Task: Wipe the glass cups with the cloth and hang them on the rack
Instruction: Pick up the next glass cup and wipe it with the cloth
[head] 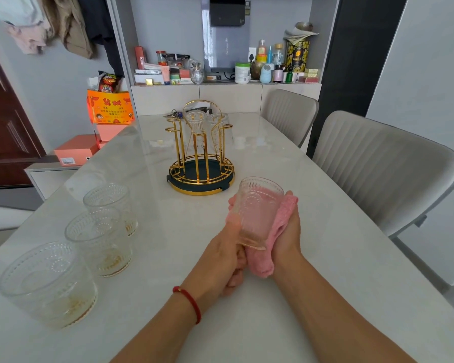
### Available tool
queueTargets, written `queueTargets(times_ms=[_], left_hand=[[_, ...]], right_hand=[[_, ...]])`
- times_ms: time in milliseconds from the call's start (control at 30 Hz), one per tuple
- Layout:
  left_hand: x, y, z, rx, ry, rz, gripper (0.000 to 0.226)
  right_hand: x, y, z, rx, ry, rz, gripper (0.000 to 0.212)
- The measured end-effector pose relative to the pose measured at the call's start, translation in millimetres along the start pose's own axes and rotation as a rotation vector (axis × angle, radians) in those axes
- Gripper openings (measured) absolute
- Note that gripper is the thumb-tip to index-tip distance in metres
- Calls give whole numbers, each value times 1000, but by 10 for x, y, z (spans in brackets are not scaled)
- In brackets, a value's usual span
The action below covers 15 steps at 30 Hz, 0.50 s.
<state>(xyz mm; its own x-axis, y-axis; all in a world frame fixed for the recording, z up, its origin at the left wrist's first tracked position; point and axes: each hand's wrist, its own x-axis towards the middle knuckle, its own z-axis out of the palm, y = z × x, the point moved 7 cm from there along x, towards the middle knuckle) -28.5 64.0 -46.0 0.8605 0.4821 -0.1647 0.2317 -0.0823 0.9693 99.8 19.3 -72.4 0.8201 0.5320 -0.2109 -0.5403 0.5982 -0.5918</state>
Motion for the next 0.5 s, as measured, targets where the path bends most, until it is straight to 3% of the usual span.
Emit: queueTargets(times_ms=[67,133,267,367,433,500], left_hand=[[20,43,-53,174,134,168,54],[15,60,-28,300,165,254,39],[17,65,-35,99,95,136,58],[4,-3,23,-14,-21,-78,66],[16,-5,1,18,29,-43,69],[13,30,-30,95,137,98,71]], right_hand=[[-21,-55,14,0,6,-34,72],[-38,-101,-23,-26,42,-67,65],[-46,-84,-9,-49,1,-41,73],[-54,-91,28,-55,-43,-15,60],[-54,-46,61,-29,-52,-1,70],[-57,11,54,-28,-9,-4,87]])
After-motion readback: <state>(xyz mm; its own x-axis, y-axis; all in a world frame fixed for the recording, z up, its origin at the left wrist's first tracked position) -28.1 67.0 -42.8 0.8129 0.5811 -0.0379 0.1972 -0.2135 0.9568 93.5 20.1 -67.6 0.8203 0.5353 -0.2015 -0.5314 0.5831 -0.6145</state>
